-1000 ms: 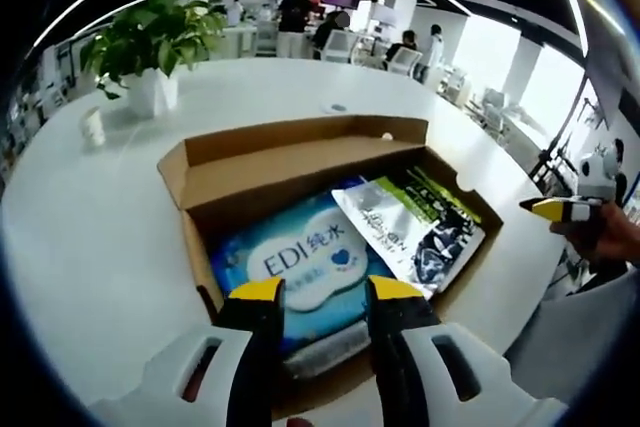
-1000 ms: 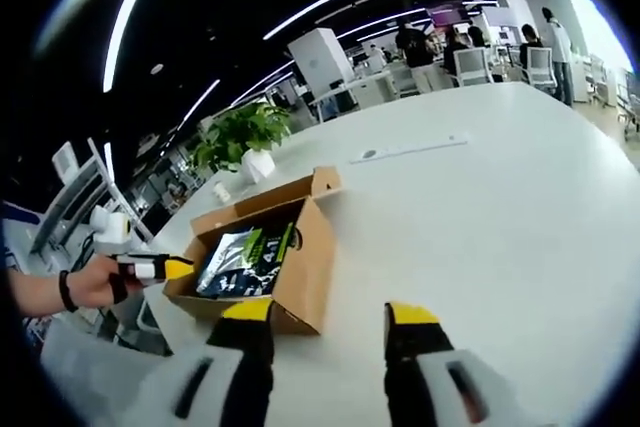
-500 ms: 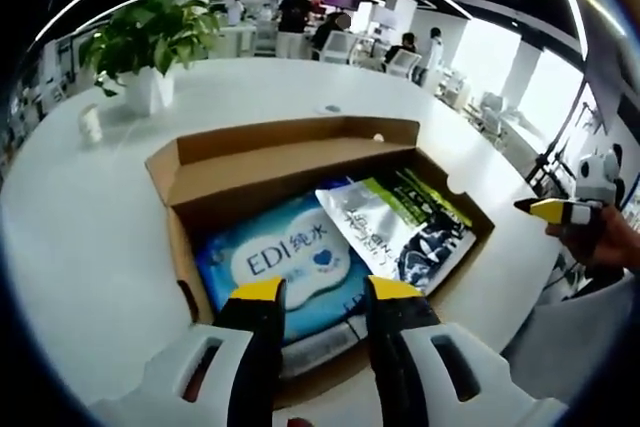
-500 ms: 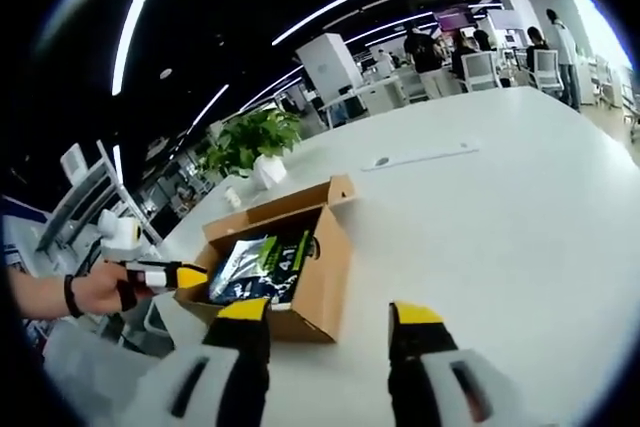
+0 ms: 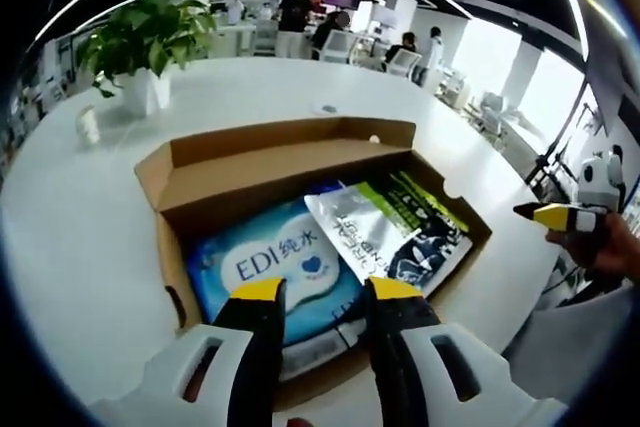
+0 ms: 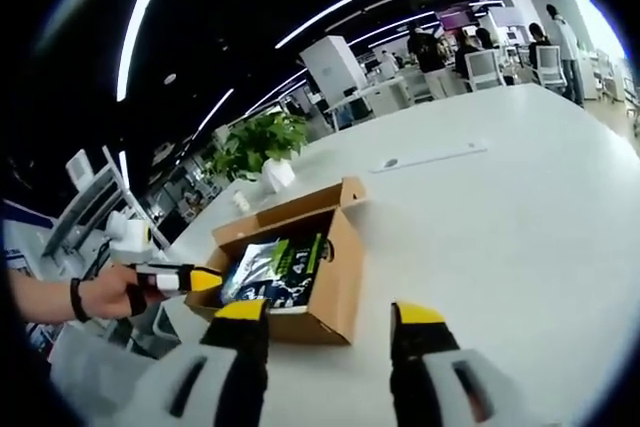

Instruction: Operate the shoe box by opening the lid, removing the specified soft item, and placing it in the target area until the item is outside and the box remains undamaged.

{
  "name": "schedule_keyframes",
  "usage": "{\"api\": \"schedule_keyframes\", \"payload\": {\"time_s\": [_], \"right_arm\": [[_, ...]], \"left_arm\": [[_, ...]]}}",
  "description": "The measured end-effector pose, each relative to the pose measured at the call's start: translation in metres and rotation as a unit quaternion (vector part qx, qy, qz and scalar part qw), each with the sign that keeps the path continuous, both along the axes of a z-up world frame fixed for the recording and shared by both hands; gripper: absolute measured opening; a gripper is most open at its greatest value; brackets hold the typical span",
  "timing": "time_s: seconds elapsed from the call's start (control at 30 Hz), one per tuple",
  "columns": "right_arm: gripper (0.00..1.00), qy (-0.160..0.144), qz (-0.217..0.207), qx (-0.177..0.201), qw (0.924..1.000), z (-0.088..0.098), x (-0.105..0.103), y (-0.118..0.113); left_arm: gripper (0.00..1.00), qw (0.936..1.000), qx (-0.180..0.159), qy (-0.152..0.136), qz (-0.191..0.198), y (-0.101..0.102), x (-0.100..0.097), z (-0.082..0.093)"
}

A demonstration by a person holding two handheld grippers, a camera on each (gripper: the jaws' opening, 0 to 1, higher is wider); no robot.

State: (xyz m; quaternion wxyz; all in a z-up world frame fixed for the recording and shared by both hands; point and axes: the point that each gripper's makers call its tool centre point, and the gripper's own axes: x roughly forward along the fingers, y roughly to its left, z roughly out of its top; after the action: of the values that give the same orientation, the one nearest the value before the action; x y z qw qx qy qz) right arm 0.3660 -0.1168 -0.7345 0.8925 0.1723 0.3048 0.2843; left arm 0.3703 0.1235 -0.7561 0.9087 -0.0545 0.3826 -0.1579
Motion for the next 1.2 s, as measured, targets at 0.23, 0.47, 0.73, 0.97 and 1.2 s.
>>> {"api": "schedule_keyframes", "payload": {"time_s": [0.23, 0.47, 0.73, 0.97, 1.2], "right_arm": [[0.46, -0.004, -0.003, 0.004, 1.0, 0.004, 0.001, -0.002], [0.46, -0.006, -0.001, 0.008, 1.0, 0.006, 0.001, 0.002], [0.46, -0.007, -0.001, 0.012, 0.9999, 0.008, 0.002, 0.002], [0.46, -0.008, -0.002, 0.013, 0.9999, 0.008, 0.003, 0.002], [0.46, -0.005, 0.004, 0.013, 0.9999, 0.008, 0.001, 0.005]], "left_arm": [[0.32, 1.0, -0.004, 0.003, -0.002, -0.005, 0.0, -0.003], [0.34, 0.9998, -0.005, 0.016, -0.008, -0.01, -0.003, -0.009], [0.34, 0.9998, -0.006, 0.017, -0.013, -0.013, 0.003, -0.009], [0.34, 0.9997, -0.01, 0.019, -0.009, -0.014, 0.004, -0.009], [0.35, 0.9996, -0.013, 0.025, -0.005, -0.012, 0.004, -0.012]]}}
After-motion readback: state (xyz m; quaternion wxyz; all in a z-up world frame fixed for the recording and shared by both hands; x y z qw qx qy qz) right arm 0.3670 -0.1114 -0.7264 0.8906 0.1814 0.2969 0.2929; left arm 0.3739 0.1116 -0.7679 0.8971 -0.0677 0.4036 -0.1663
